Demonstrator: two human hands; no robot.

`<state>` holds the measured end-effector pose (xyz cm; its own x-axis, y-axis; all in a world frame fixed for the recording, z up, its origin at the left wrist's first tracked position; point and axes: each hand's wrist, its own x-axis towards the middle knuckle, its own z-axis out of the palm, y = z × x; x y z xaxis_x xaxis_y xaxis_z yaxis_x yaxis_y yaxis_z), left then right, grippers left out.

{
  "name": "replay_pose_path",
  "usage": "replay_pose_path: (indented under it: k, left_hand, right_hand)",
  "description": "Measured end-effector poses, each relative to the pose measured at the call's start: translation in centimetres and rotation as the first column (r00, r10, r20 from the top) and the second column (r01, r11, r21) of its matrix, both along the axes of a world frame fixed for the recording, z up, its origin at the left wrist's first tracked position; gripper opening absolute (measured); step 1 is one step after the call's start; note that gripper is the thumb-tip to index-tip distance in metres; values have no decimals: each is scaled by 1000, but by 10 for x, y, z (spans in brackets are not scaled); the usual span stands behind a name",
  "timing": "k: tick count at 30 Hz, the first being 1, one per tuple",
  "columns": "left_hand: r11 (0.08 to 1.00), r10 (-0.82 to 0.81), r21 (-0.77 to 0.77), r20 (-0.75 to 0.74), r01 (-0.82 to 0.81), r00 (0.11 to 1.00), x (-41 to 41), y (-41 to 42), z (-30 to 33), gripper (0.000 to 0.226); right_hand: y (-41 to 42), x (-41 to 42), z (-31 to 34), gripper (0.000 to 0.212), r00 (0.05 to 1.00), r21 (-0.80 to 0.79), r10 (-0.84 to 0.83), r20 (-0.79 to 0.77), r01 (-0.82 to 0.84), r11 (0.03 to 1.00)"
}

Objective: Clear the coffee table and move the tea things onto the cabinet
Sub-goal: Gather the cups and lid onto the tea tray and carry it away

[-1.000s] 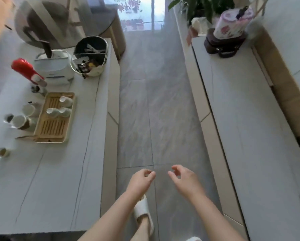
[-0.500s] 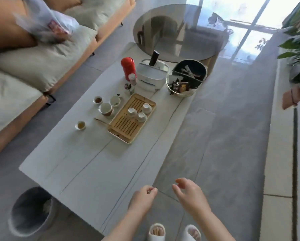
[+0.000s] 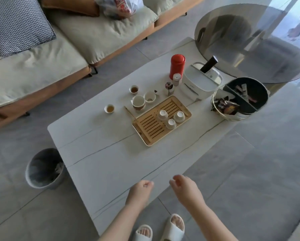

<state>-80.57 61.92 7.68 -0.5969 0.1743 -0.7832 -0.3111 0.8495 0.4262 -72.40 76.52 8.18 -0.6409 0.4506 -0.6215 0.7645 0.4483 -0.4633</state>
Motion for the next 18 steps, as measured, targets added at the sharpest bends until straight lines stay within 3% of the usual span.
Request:
replay_pose_path:
  k: [7,18]
  left_hand:
    - [985,165,46,32,-166,986,-28,10,-11,37]
    - [953,289,76,51,-292,956,-107,5,-30,31]
  right_hand:
    - [23,-52,0,38,990,32,136,-36,-135,990]
    - [45,-140,-3,37,973,93,232,-10,-230,969]
